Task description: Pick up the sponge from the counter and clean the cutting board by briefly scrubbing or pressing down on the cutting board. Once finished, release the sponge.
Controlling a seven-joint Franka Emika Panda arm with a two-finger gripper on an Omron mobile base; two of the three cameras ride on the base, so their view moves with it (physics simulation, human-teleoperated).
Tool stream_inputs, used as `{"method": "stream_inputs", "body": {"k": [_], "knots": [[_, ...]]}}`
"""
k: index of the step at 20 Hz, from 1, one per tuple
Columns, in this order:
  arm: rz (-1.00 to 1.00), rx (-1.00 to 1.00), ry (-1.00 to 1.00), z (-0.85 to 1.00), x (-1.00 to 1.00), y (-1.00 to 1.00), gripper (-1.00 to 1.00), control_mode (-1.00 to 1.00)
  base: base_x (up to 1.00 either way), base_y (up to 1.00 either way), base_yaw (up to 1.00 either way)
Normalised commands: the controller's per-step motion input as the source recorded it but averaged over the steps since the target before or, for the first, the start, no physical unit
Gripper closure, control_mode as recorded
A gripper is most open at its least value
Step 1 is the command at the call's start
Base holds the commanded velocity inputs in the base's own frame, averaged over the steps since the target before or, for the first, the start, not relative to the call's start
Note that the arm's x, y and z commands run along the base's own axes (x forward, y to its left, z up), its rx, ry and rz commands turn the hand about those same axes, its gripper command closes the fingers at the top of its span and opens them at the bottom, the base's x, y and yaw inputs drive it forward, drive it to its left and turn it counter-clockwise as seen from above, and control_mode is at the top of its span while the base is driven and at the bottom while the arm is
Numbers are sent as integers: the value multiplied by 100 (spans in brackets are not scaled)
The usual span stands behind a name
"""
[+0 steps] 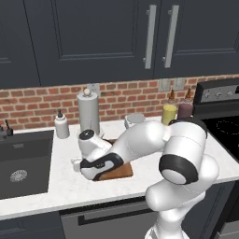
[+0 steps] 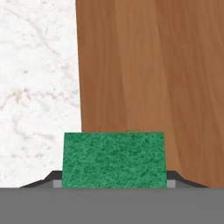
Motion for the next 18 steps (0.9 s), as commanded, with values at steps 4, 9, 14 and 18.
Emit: {"method": "stream_inputs", "body": {"k": [4, 9, 14, 18], "knots": [[-1, 0, 0, -3, 8, -27, 100, -100, 0, 0, 0], [-2, 0, -6, -32, 9, -16, 100, -100, 0, 0, 0], [-1, 0, -3, -17, 29, -20, 100, -100, 0, 0, 0], [0, 0, 0, -5, 37, -19, 100, -100, 0, 0, 0]]}}
